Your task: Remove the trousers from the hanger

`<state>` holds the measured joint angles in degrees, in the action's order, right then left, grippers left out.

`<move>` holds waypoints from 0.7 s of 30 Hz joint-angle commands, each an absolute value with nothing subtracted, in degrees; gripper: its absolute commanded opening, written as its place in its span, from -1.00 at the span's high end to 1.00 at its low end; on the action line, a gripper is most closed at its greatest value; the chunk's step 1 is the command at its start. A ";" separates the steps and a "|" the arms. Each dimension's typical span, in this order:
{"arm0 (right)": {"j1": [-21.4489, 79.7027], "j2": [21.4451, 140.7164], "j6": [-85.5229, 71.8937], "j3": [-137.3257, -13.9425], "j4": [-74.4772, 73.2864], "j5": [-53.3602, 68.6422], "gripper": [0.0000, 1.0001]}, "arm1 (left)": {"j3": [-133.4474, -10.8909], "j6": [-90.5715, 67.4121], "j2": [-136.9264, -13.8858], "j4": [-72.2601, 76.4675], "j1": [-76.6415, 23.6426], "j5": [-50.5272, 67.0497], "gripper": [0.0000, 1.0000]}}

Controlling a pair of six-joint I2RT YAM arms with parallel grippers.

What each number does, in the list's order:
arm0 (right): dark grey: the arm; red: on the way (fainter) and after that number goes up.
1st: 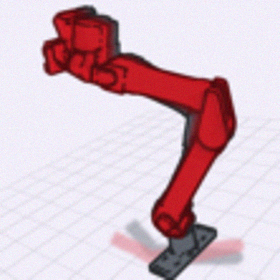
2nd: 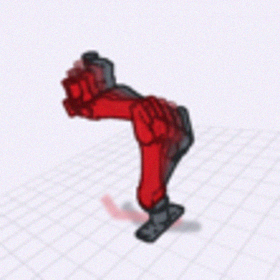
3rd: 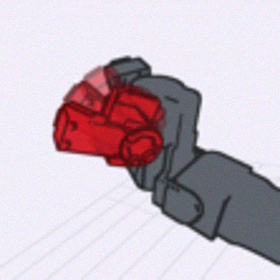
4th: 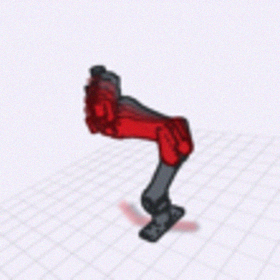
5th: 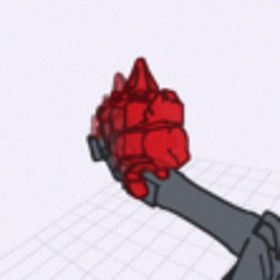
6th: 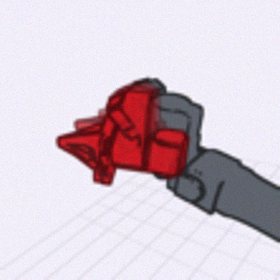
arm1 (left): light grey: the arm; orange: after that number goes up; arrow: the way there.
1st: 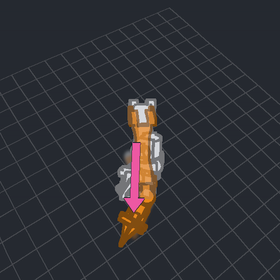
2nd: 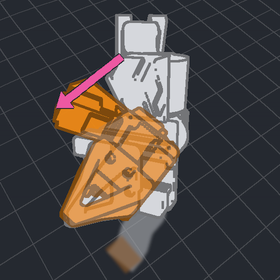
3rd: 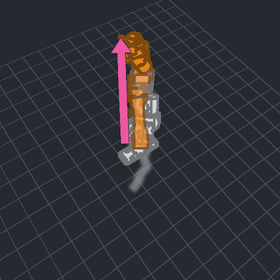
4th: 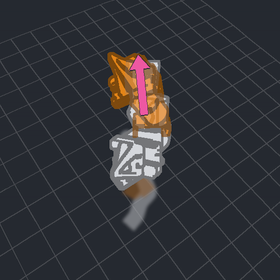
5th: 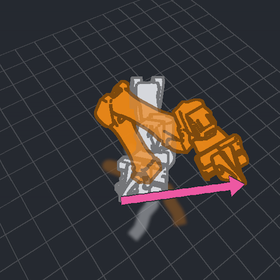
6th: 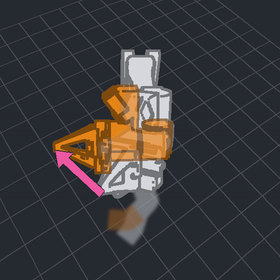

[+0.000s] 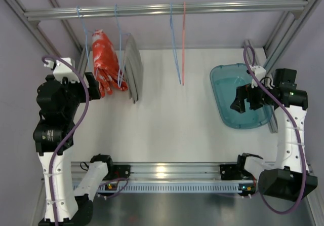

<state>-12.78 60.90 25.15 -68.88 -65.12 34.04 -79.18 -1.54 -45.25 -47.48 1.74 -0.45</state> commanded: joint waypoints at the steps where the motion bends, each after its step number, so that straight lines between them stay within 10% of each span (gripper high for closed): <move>1: -12.74 61.52 24.35 -71.27 -64.07 36.56 -0.99 | -85.32 -0.62 -47.28 -46.58 2.02 -2.90 -0.97; 21: -12.39 64.60 21.45 -75.94 -64.51 36.56 -0.99 | -107.32 -28.72 -73.91 -36.92 1.49 27.24 -0.68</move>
